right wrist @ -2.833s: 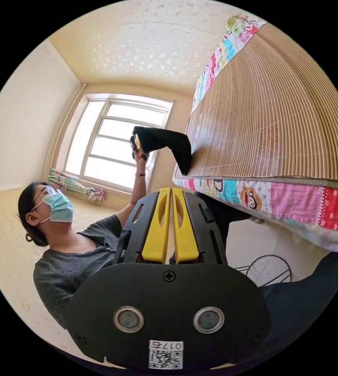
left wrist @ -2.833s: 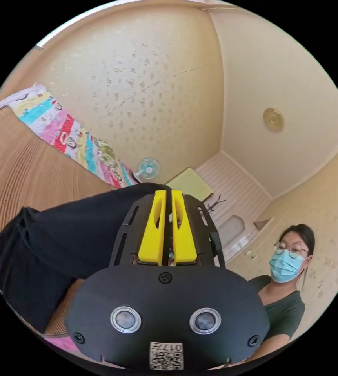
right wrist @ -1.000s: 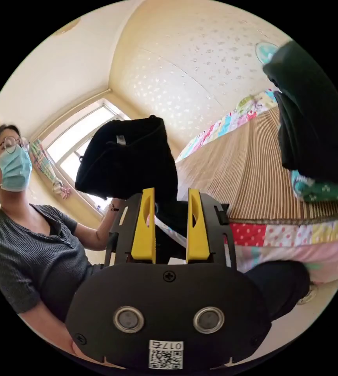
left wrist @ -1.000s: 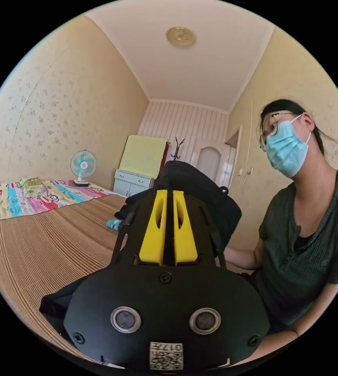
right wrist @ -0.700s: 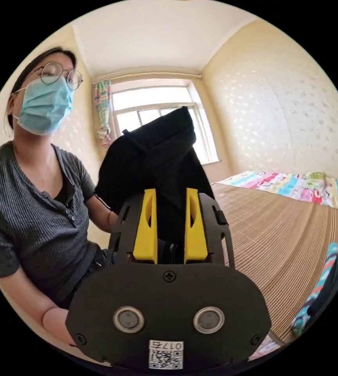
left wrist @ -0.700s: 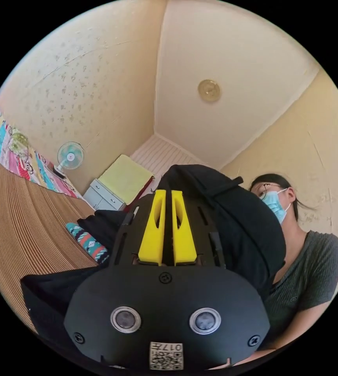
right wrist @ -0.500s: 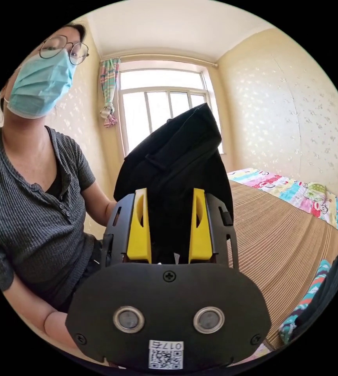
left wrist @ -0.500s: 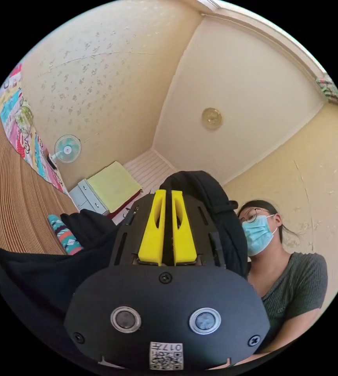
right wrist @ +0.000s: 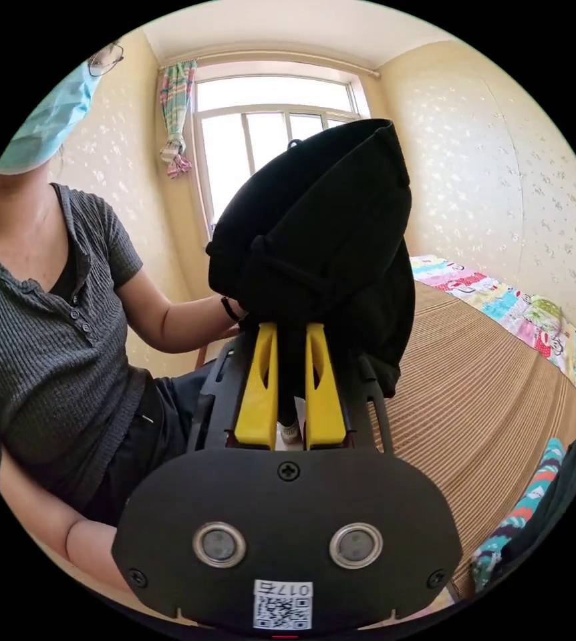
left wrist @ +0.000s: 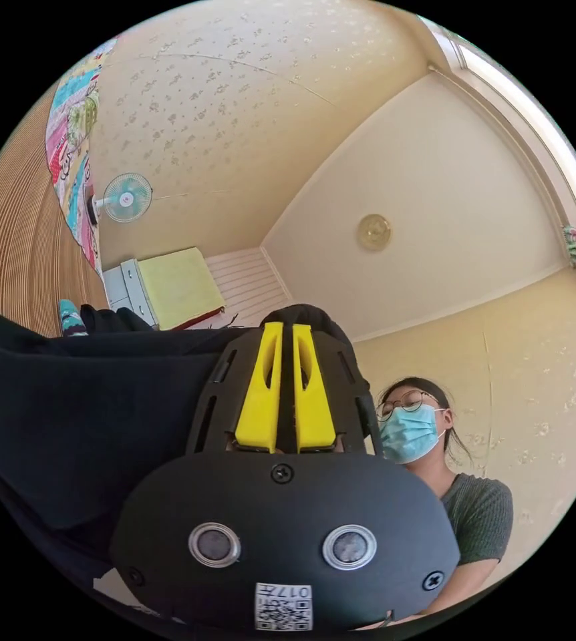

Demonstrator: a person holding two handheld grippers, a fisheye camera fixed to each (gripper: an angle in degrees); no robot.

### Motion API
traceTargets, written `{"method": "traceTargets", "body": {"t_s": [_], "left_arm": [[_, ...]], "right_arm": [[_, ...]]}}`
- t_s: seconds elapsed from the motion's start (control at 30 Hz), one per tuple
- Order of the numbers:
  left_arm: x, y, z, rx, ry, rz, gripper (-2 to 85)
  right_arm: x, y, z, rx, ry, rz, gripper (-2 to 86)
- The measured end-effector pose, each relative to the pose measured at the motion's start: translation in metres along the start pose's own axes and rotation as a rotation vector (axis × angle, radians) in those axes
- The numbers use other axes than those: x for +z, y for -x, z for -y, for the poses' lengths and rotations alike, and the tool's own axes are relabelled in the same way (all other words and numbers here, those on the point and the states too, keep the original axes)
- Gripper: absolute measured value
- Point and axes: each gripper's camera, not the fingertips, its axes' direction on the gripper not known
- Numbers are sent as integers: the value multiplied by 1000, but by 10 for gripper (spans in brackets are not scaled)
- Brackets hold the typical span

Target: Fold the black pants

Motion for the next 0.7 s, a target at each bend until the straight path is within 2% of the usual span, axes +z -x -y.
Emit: {"method": "traceTargets", "body": {"t_s": [0.13,0.23,0.4,0.47,0.53,0.6,0.7], "left_arm": [[-21,3,-4,5,80,183,31],[-39,-3,-25,61,226,414,50],[-48,18,-116,124,360,792,83],[-54,36,-151,109,363,859,111],[-60,51,-186,133,371,837,127],[-59,64,-232,207,438,697,132],[-48,77,-283,273,565,656,141]], "right_arm": [[-41,-36,-15,146,-203,46,28],[-85,-66,-43,279,-369,27,21],[-110,-95,-77,466,-482,-16,18],[-112,-108,-89,558,-543,-1,19],[-113,-124,-106,689,-630,23,21],[-115,-136,-116,750,-670,51,22],[-124,-141,-119,781,-674,2,22]]}}
